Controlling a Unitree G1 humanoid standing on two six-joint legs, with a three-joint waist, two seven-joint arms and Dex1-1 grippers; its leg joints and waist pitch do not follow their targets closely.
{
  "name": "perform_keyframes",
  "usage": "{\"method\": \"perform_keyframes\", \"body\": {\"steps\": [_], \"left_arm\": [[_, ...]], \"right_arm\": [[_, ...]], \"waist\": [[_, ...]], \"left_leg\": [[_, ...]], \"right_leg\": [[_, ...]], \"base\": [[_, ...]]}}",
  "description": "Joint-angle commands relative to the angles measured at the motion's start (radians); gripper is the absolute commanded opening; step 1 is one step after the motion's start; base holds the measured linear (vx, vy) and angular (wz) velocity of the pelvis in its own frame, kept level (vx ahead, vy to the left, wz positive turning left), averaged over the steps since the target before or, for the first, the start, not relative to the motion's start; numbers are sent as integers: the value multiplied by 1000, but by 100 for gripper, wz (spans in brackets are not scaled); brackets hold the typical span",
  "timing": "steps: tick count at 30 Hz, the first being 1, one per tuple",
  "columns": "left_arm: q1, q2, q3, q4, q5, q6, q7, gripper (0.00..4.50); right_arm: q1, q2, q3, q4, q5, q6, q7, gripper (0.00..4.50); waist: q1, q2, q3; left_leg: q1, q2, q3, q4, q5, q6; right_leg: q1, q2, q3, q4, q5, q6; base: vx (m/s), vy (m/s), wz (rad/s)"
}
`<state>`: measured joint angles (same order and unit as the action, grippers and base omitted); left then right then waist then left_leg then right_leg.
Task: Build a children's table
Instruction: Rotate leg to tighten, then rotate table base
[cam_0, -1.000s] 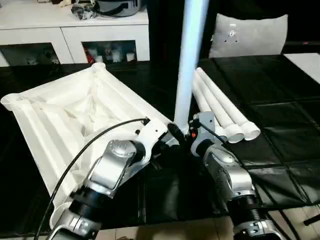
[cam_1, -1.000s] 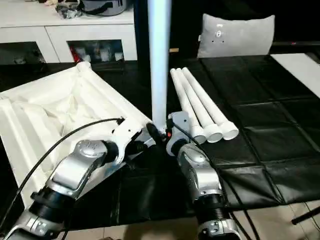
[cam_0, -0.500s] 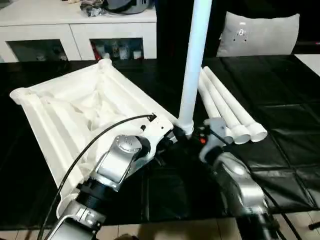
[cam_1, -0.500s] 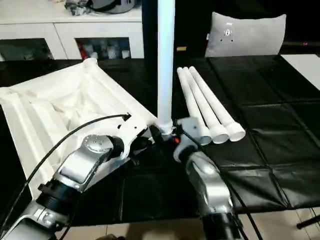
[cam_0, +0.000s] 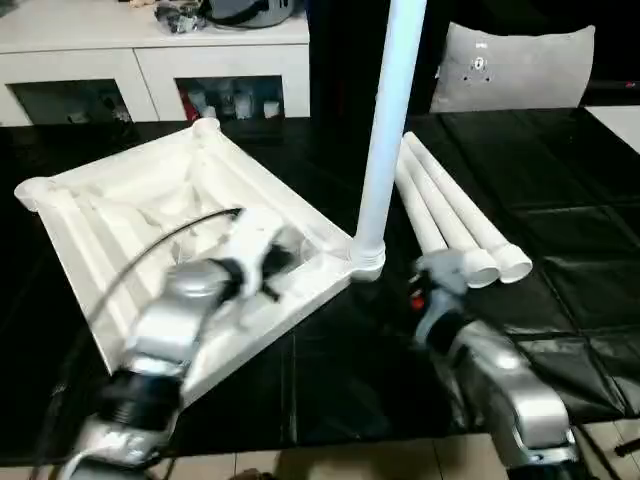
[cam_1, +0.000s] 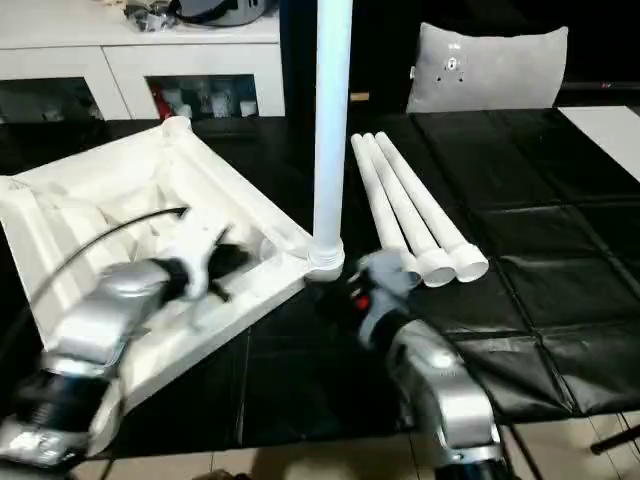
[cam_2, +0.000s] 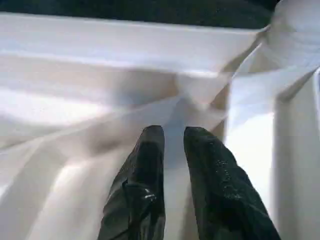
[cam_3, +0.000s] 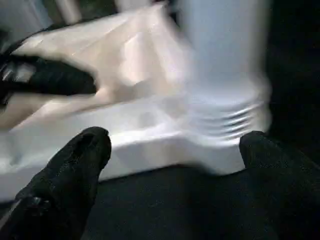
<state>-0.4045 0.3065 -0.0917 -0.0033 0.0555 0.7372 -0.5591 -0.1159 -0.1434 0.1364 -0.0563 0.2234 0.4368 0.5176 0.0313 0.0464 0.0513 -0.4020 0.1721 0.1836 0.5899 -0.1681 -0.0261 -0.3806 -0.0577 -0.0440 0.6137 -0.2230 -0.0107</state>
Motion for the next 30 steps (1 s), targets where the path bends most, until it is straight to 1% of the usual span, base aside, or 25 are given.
{"method": "perform_keyframes", "body": {"steps": [1,2,4,6,7,8,9,10,11,13,14,15,16,17,18,19,20,21,22,24,25,26,28,29,30], "left_arm": [[8,28,26,-59,10,36,-12,88],[21,56,27,-94,15,57,-24,88],[46,118,33,-157,37,109,-30,88],[61,164,31,-186,64,135,-26,88],[69,190,29,-194,83,148,-20,88],[70,192,29,-194,84,149,-19,88],[79,224,28,-201,100,164,-11,88],[93,281,34,-206,136,192,14,60],[100,313,39,-204,161,206,31,60],[105,328,38,-203,173,212,36,50],[117,366,27,-199,195,212,39,50],[117,366,27,-199,195,212,39,27],[130,406,19,-201,219,214,42,20],[134,418,18,-201,225,216,42,20],[138,431,20,-199,235,215,48,17],[138,431,20,-199,235,215,48,5],[142,443,20,-195,245,213,52,5],[153,476,5,-186,256,216,49,5],[168,510,-20,-177,255,226,28,5],[182,522,-34,-181,243,241,3,5],[190,527,-41,-184,236,250,-14,5],[198,532,-53,-197,228,263,-32,5],[199,508,-49,-219,191,290,-54,5],[199,508,-49,-219,191,290,-54,5],[198,517,-77,-231,171,304,-103,5]], "right_arm": [[-18,-10,27,3,-11,20,32,450],[-27,-11,36,13,-10,34,41,450],[-45,-18,63,36,-34,35,47,450],[-53,-18,73,44,-41,35,42,450],[-58,-17,78,46,-45,36,37,450],[-58,-17,78,46,-45,36,37,450],[-64,-17,82,45,-45,42,34,450],[-75,-15,88,44,-43,54,31,450],[-80,-12,90,44,-39,63,31,450],[-82,-11,91,43,-36,68,32,450],[-85,-11,96,47,-41,71,31,450],[-85,-11,96,47,-41,71,31,450],[-85,-14,109,57,-55,64,32,450],[-84,-15,113,59,-59,62,32,450],[-83,-14,116,60,-62,62,33,450],[-83,-14,116,60,-62,62,33,450],[-82,-14,117,60,-63,63,32,450],[-83,-15,121,63,-67,66,29,450],[-85,-15,125,69,-71,69,25,450],[-88,-15,127,77,-76,71,20,450],[-89,-14,128,82,-79,72,17,450],[-93,-14,129,89,-82,71,13,450],[-104,-11,128,109,-85,67,7,450],[-104,-11,128,109,-85,67,7,450],[-121,0,123,144,-85,64,-2,450]], "waist": [[3,5,-59],[5,6,-58],[7,2,-58],[8,6,-57],[8,6,-58],[9,6,-58],[9,3,-59],[7,0,-60],[5,1,-59],[5,5,-58],[7,5,-58],[6,6,-58],[9,5,-59],[8,5,-59],[9,7,-60],[9,7,-60],[12,7,-59],[12,5,-59],[12,10,-59],[10,8,-58],[10,8,-59],[10,12,-59],[10,9,-60],[11,10,-60],[13,13,-60]], "left_leg": [[32,60,-31,-72,-214,29],[33,60,-32,-73,-222,21],[32,61,-34,-75,-220,13],[35,60,-32,-75,-224,3],[33,59,-33,-75,-218,0],[34,58,-32,-75,-218,-1],[34,58,-33,-74,-213,-2],[33,57,-33,-74,-206,-2],[31,55,-33,-75,-201,0],[35,56,-34,-74,-210,-2],[36,56,-34,-74,-210,-7],[36,56,-33,-75,-214,-9],[38,57,-33,-75,-215,-12],[33,56,-34,-76,-211,-13],[37,57,-34,-75,-220,-17],[37,57,-34,-75,-220,-17],[38,56,-34,-76,-229,-22],[37,55,-34,-76,-230,-23],[37,54,-35,-76,-235,-26],[36,54,-35,-77,-240,-28],[38,54,-35,-77,-243,-30],[40,55,-35,-77,-246,-33],[40,55,-34,-77,-240,-37],[40,54,-33,-76,-241,-38],[40,54,-34,-76,-245,-38]], "right_leg": [[29,-79,43,-76,-96,-203],[30,-80,44,-76,-112,-202],[29,-79,43,-74,-115,-201],[25,-77,44,-74,-120,-195],[27,-79,45,-72,-117,-191],[26,-77,45,-73,-115,-187],[27,-77,44,-71,-110,-185],[28,-76,43,-69,-100,-182],[29,-75,43,-67,-96,-179],[25,-76,43,-70,-111,-179],[25,-77,44,-71,-111,-180],[23,-76,44,-70,-108,-180],[22,-76,43,-70,-107,-179],[25,-75,43,-67,-97,-178],[22,-76,43,-68,-100,-179],[22,-76,43,-68,-100,-179],[21,-76,44,-69,-106,-179],[22,-76,44,-69,-107,-177],[21,-77,45,-68,-116,-171],[20,-76,45,-68,-120,-169],[19,-77,45,-68,-124,-172],[19,-77,45,-69,-120,-176],[19,-77,45,-65,-103,-184],[19,-77,45,-66,-100,-188],[19,-78,45,-66,-99,-190]], "base": [[0,0,0],[0,0,0],[0,0,0],[0,0,0],[0,0,0],[0,0,0],[0,0,0],[0,0,0],[0,0,0],[0,0,0],[0,0,0],[0,0,0],[0,0,0],[0,0,0],[0,0,0],[0,0,0],[0,0,0],[0,0,0],[0,0,0],[0,0,0],[0,0,0],[0,0,0],[0,0,0],[0,0,0],[0,0,0]]}}
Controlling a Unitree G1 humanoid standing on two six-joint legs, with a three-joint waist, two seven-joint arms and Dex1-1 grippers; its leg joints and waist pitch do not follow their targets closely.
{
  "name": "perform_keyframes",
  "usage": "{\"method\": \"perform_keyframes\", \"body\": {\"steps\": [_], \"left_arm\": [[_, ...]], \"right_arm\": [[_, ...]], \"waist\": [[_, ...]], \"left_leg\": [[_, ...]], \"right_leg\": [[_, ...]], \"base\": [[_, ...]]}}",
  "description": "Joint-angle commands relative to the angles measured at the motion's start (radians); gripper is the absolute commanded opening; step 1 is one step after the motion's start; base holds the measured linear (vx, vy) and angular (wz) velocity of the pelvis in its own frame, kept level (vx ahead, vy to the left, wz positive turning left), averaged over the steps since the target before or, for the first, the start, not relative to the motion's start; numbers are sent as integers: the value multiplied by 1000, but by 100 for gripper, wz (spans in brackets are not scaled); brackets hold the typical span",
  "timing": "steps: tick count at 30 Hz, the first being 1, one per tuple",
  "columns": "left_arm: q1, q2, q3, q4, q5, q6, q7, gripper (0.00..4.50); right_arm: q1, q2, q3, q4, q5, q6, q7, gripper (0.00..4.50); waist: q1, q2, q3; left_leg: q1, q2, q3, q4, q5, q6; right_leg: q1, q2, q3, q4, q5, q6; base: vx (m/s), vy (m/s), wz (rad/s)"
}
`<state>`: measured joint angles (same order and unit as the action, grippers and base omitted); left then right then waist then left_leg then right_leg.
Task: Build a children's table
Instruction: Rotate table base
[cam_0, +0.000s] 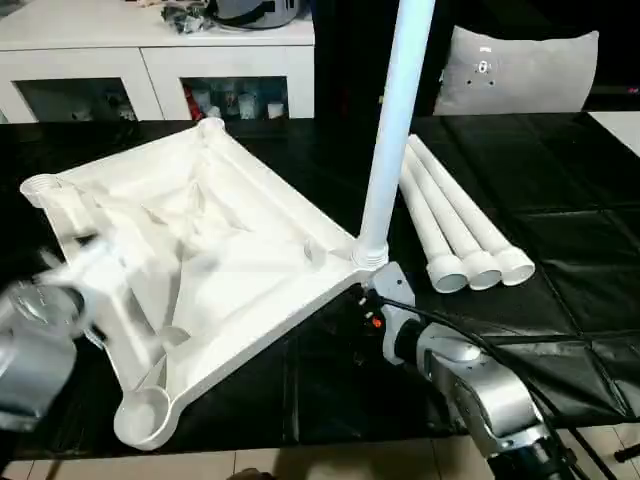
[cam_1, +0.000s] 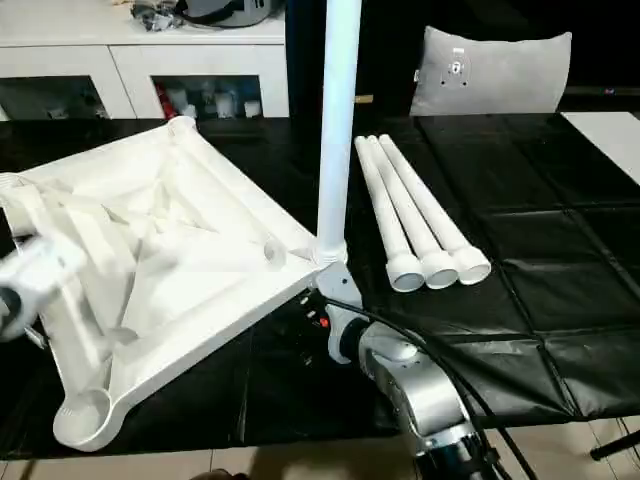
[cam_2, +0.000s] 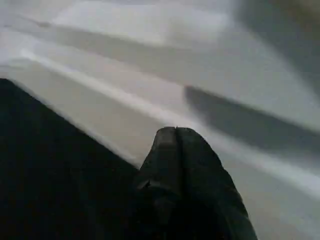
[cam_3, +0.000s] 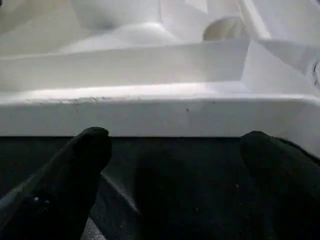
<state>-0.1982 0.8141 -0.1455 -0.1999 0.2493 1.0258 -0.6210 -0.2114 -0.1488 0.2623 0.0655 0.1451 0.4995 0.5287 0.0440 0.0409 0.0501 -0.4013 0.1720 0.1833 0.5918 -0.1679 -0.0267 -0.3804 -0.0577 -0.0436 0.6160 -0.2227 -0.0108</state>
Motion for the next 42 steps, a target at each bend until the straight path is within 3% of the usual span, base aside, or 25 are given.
{"method": "perform_keyframes", "body": {"steps": [1,8,13,16,18,21,25,28,32,36,39,40,42], "left_arm": [[-7,20,-38,-42,-35,24,-66,5],[0,114,-103,-123,-128,28,-249,5],[-9,155,-120,-170,-214,-24,-382,5],[-15,158,-151,-196,-294,-114,-493,5],[-26,132,-167,-197,-318,-135,-514,5],[-45,74,-173,-192,-365,-133,-535,5],[-88,-9,-254,-100,-349,-225,-556,5],[-98,-25,-265,-82,-346,-239,-555,5],[-179,-188,-273,88,-307,-378,-449,5],[-229,-258,-279,207,-254,-455,-348,5],[-262,-302,-271,275,-238,-488,-286,5],[-263,-310,-265,269,-249,-483,-290,5],[-265,-339,-243,269,-266,-486,-286,5]], "right_arm": [[-35,12,-4,43,-9,-3,-19,450],[-95,45,-9,166,-30,-43,-42,450],[-133,57,-12,236,-35,-73,-43,450],[-167,63,-16,306,-41,-100,-36,450],[-184,62,-16,335,-50,-118,-31,450],[-203,60,-22,367,-53,-133,-28,450],[-227,54,-30,400,-65,-158,-35,450],[-231,54,-32,404,-65,-161,-34,450],[-250,44,-41,420,-80,-183,-36,450],[-254,27,-42,408,-100,-185,-44,450],[-253,4,-51,362,-111,-178,-59,450],[-252,-3,-58,338,-110,-165,-64,450],[-255,-11,-79,292,-111,-140,-82,450]], "waist": [[0,18,-58],[-4,17,-58],[-7,18,-56],[-6,20,-55],[-9,20,-54],[-11,16,-57],[-14,14,-57],[-15,11,-58],[-13,14,-57],[-14,11,-59],[-12,9,-63],[-12,15,-64],[-12,11,-67]], "left_leg": [[38,54,-34,-79,-250,-39],[38,52,-34,-78,-252,-46],[41,52,-32,-78,-280,-60],[43,52,-32,-79,-302,-67],[43,52,-33,-81,-324,-78],[41,51,-30,-77,-295,-77],[37,49,-29,-73,-274,-60],[36,50,-29,-72,-273,-56],[43,50,-27,-69,-300,-63],[40,49,-29,-70,-314,-63],[36,51,-30,-67,-271,-47],[33,51,-30,-66,-250,-40],[33,51,-28,-62,-214,-25]], "right_leg": [[19,-78,45,-69,-105,-192],[20,-77,44,-66,-109,-199],[17,-77,46,-67,-147,-197],[15,-77,46,-69,-170,-194],[16,-77,46,-67,-188,-191],[20,-78,49,-63,-153,-200],[24,-78,50,-65,-151,-202],[26,-77,50,-66,-166,-201],[22,-74,51,-71,-192,-201],[25,-76,50,-72,-206,-189],[30,-79,50,-69,-168,-192],[32,-78,49,-66,-141,-196],[33,-77,49,-62,-86,-207]], "base": [[0,0,0],[0,0,0],[0,0,0],[0,0,0],[0,0,0],[0,0,0],[0,0,0],[0,0,0],[0,0,0],[0,0,0],[0,0,0],[0,0,0],[0,0,0]]}}
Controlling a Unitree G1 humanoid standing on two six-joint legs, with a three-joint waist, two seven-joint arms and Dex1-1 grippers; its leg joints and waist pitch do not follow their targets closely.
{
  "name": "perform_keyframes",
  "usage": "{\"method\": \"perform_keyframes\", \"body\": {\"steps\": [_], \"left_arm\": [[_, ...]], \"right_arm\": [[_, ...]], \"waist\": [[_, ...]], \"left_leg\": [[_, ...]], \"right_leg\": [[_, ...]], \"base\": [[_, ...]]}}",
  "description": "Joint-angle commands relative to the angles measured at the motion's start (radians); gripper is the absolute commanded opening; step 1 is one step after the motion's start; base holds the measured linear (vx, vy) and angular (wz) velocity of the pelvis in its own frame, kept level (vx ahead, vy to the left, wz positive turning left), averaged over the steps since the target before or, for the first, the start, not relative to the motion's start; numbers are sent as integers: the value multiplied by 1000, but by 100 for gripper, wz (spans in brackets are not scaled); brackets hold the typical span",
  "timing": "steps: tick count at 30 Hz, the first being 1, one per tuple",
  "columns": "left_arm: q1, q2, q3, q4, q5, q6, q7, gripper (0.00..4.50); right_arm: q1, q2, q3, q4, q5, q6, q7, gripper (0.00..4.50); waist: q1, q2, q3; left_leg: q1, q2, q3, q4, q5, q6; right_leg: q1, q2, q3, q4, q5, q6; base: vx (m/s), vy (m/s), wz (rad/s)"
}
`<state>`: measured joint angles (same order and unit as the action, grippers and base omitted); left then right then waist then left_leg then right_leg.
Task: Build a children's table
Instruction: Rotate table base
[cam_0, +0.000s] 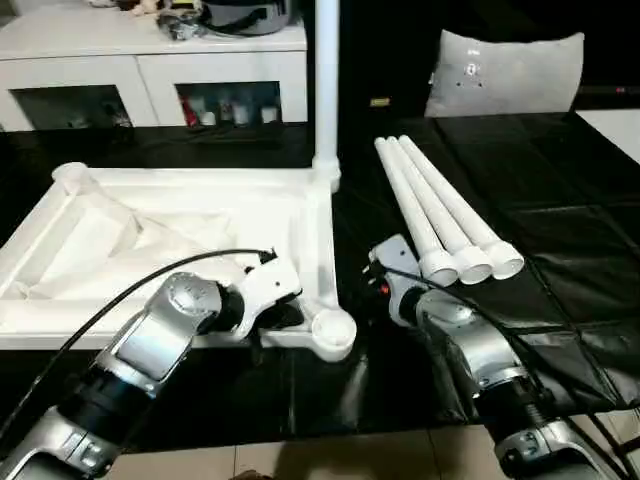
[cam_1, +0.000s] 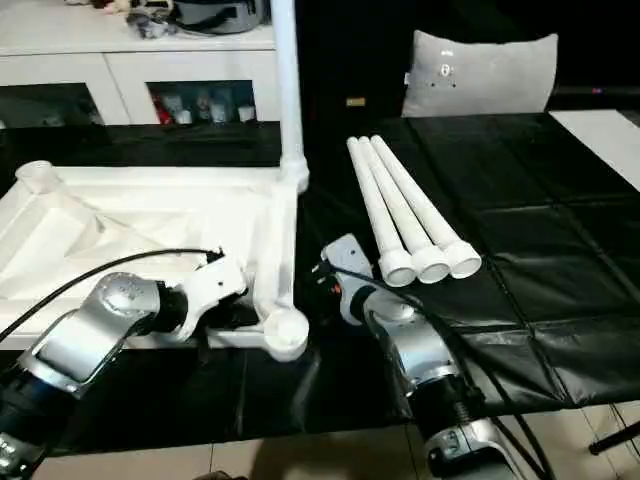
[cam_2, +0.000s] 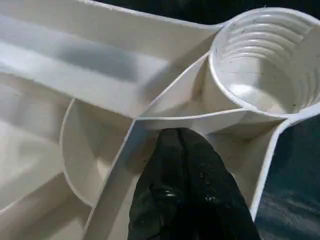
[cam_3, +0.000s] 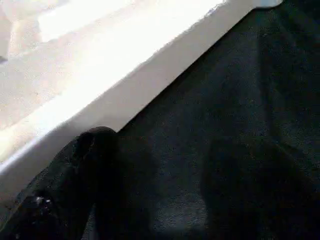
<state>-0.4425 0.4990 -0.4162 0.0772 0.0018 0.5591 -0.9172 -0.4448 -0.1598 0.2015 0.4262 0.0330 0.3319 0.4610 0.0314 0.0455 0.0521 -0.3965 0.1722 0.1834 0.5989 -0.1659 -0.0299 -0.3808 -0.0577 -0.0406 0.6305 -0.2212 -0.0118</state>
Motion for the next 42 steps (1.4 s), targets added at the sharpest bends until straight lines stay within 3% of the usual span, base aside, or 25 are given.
{"method": "perform_keyframes", "body": {"steps": [1,2,4,6,8,10,13,18,20,21,22,24,25,26,28,29,30,31,42], "left_arm": [[-17,-51,51,-17,-33,-33,23,5],[-15,-61,60,-24,-40,-40,29,5],[-10,-84,87,-45,-61,-17,51,5],[-8,-92,99,-56,-74,-9,57,5],[2,-101,121,-96,-102,16,69,34],[18,-93,126,-155,-118,42,68,43],[26,-92,133,-204,-117,75,60,62],[46,-46,121,-307,-146,127,26,89],[49,-41,121,-318,-150,136,24,119],[53,-36,120,-331,-152,145,28,119],[54,-33,118,-335,-150,147,30,126],[55,-29,116,-343,-148,154,32,126],[57,-24,113,-347,-141,157,35,146],[58,-21,112,-350,-136,160,37,159],[61,-9,105,-357,-133,171,35,165],[62,-7,104,-358,-134,172,35,165],[62,-7,104,-359,-135,173,36,165],[64,-6,106,-364,-140,177,38,165],[71,13,92,-374,-150,191,34,165]], "right_arm": [[-31,-4,-54,-116,1,56,-59,450],[-37,-5,-71,-135,-1,67,-82,450],[-56,-8,-100,-158,-8,96,-126,450],[-66,-11,-109,-168,-21,124,-152,450],[-102,-14,-130,-168,-52,202,-217,450],[-176,-18,-152,-90,-42,293,-242,450],[-258,-36,-159,36,-30,341,-231,450],[-413,-45,-193,299,-15,355,-225,450],[-428,-47,-193,326,-19,352,-224,450],[-447,-49,-191,362,-25,353,-220,450],[-457,-49,-192,380,-25,353,-217,450],[-477,-49,-192,416,-25,355,-210,450],[-498,-48,-190,458,-26,353,-199,450],[-515,-48,-189,493,-27,348,-191,450],[-560,-50,-188,587,-31,345,-184,450],[-567,-52,-192,602,-32,346,-191,450],[-570,-53,-193,607,-32,346,-194,450],[-581,-54,-204,625,-30,342,-208,450],[-641,-81,-249,733,-8,329,-209,450]], "waist": [[1,6,-69],[5,7,-74],[7,10,-73],[7,10,-69],[4,9,-68],[2,8,-66],[-4,9,-65],[-3,11,-68],[-3,12,-68],[-2,4,-69],[-1,7,-70],[1,9,-67],[1,-2,-67],[4,4,-67],[-1,6,-66],[-1,6,-63],[-3,-9,-62],[0,0,-64],[1,2,-66]], "left_leg": [[26,49,-26,-67,-183,-13],[28,51,-25,-63,-146,-4],[27,52,-25,-65,-144,2],[31,53,-26,-67,-180,-8],[32,51,-24,-68,-201,-23],[31,49,-25,-68,-211,-30],[31,47,-25,-65,-230,-44],[29,47,-22,-58,-184,-33],[29,48,-22,-58,-175,-32],[28,48,-20,-58,-165,-28],[29,48,-21,-56,-161,-27],[28,48,-20,-58,-169,-23],[27,49,-18,-58,-166,-21],[28,49,-20,-58,-165,-23],[29,48,-20,-57,-200,-31],[29,49,-20,-59,-212,-36],[27,49,-18,-60,-211,-33],[29,50,-20,-58,-203,-35],[27,49,-17,-54,-179,-26]], "right_leg": [[36,-73,45,-73,-48,-214],[37,-74,45,-70,2,-218],[34,-72,41,-66,19,-227],[32,-72,41,-70,-21,-225],[32,-72,42,-73,-61,-221],[33,-72,43,-75,-86,-218],[33,-73,43,-76,-119,-222],[34,-74,42,-71,-55,-236],[34,-70,40,-67,-33,-243],[36,-69,39,-65,-18,-241],[36,-71,40,-62,-12,-247],[35,-71,39,-66,-27,-247],[36,-71,40,-67,-29,-245],[37,-72,38,-64,-35,-246],[33,-73,39,-67,-79,-252],[32,-74,39,-69,-100,-248],[32,-73,40,-71,-105,-246],[32,-75,40,-67,-108,-243],[32,-72,39,-65,-70,-246]], "base": [[0,0,0],[0,0,0],[0,0,0],[0,0,0],[0,0,0],[0,0,0],[0,0,0],[0,0,0],[0,0,0],[0,0,0],[0,0,0],[0,0,0],[0,0,0],[0,0,0],[0,0,0],[0,0,0],[0,0,0],[0,0,0],[0,0,0]]}}
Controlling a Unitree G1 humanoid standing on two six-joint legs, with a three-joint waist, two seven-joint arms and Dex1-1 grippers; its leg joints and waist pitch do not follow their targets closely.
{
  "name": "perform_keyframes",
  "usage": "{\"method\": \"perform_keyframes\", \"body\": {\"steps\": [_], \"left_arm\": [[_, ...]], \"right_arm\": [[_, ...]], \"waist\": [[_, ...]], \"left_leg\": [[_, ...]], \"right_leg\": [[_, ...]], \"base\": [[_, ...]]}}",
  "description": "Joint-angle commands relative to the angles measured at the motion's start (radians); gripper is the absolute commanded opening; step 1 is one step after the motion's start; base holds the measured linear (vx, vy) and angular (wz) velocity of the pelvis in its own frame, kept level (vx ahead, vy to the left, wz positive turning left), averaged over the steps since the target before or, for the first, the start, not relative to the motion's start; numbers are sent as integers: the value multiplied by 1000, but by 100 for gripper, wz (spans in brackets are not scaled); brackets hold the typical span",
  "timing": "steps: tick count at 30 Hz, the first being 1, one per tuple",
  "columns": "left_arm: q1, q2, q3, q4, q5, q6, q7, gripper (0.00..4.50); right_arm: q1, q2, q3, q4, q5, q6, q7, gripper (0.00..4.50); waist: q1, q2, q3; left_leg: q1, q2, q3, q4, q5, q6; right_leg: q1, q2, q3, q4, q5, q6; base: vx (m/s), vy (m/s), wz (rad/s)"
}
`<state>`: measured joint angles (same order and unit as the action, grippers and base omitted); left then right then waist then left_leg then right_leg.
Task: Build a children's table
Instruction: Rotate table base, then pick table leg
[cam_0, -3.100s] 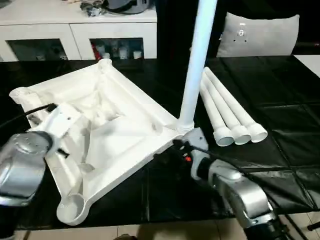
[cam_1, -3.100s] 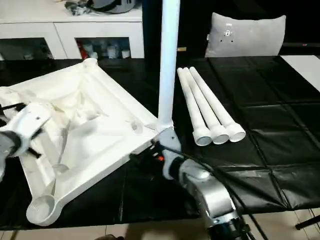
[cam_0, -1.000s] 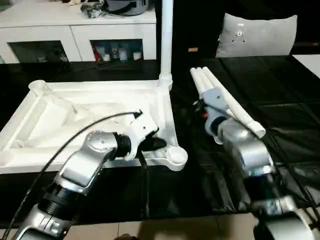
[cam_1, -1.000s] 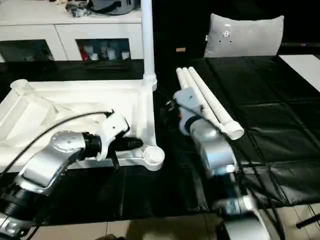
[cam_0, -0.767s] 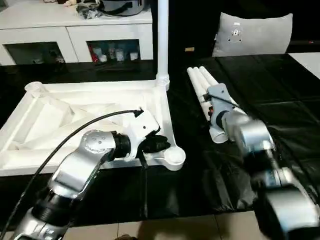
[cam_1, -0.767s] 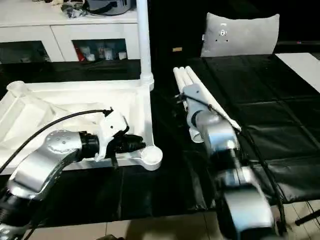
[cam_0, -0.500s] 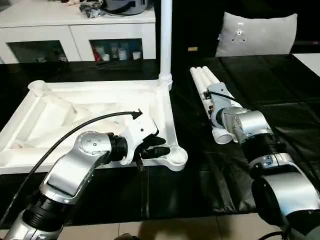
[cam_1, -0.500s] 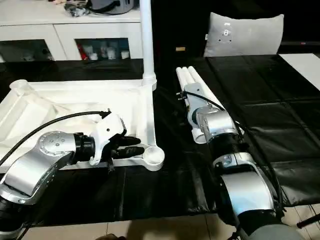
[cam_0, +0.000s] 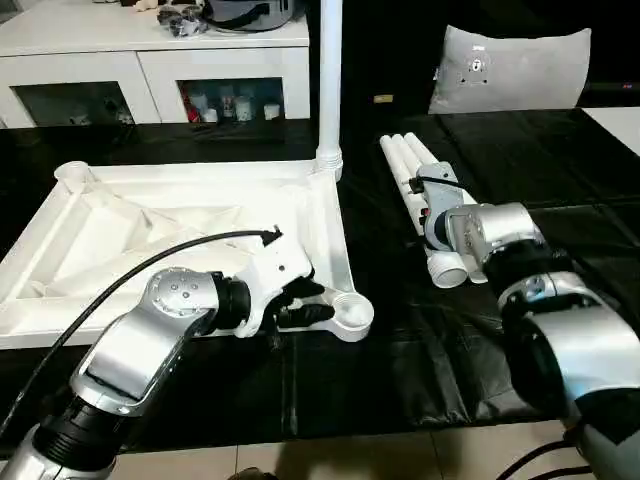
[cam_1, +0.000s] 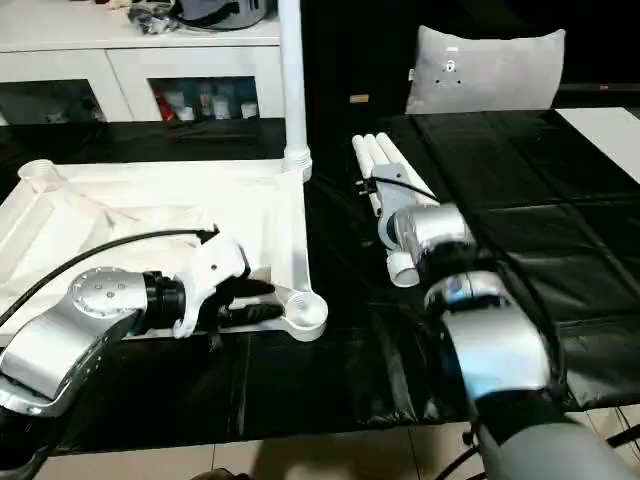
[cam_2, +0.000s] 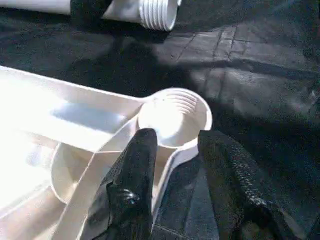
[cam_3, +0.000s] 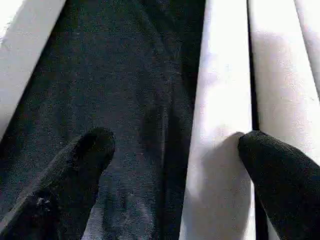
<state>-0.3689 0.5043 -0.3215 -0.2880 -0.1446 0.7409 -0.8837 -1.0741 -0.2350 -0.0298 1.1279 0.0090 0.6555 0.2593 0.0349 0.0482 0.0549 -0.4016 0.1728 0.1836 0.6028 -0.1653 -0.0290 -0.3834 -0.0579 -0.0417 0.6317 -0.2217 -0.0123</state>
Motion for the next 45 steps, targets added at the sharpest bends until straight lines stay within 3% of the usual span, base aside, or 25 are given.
{"method": "perform_keyframes", "body": {"steps": [1,9,15,29,35,41,42,45], "left_arm": [[-2,8,-5,-11,-5,11,1,165],[-8,12,-14,-10,-10,12,1,165],[-17,13,-15,-2,-11,10,1,167],[-14,27,-21,-11,-17,12,-2,167],[-19,33,-18,-6,-21,10,-3,167],[-27,25,-14,15,-17,-7,5,167],[-34,20,-11,23,-19,-10,6,167],[-38,14,-10,30,-21,-15,9,167]], "right_arm": [[-14,-9,-26,38,22,9,-6,450],[-16,-13,-21,75,22,45,51,450],[-17,-14,-11,96,12,60,95,378],[-18,-9,-9,113,14,86,138,283],[-9,-8,-11,114,15,88,149,213],[1,-7,-33,103,35,92,144,191],[7,-6,-59,95,54,89,122,191],[24,-5,-89,82,80,90,110,189]], "waist": [[-2,-4,-70],[-5,-2,-71],[-3,-3,-71],[0,-7,-70],[0,-9,-70],[0,-8,-70],[-1,-2,-69],[-1,-1,-70]], "left_leg": [[32,48,-17,-58,-180,-26],[28,48,-17,-56,-167,-13],[30,49,-16,-55,-165,-8],[29,49,-16,-55,-156,-6],[30,50,-16,-55,-162,-9],[29,49,-16,-55,-163,-9],[31,49,-16,-55,-167,-13],[31,49,-16,-55,-172,-18]], "right_leg": [[35,-71,40,-65,-70,-247],[38,-71,37,-64,-62,-257],[36,-71,37,-64,-64,-262],[36,-72,37,-63,-81,-258],[34,-72,37,-64,-92,-254],[35,-72,37,-64,-87,-256],[34,-72,38,-66,-91,-254],[35,-72,38,-65,-85,-254]], "base": [[0,0,0],[0,0,0],[0,0,0],[0,0,0],[0,0,0],[0,0,0],[0,0,0],[0,0,0]]}}
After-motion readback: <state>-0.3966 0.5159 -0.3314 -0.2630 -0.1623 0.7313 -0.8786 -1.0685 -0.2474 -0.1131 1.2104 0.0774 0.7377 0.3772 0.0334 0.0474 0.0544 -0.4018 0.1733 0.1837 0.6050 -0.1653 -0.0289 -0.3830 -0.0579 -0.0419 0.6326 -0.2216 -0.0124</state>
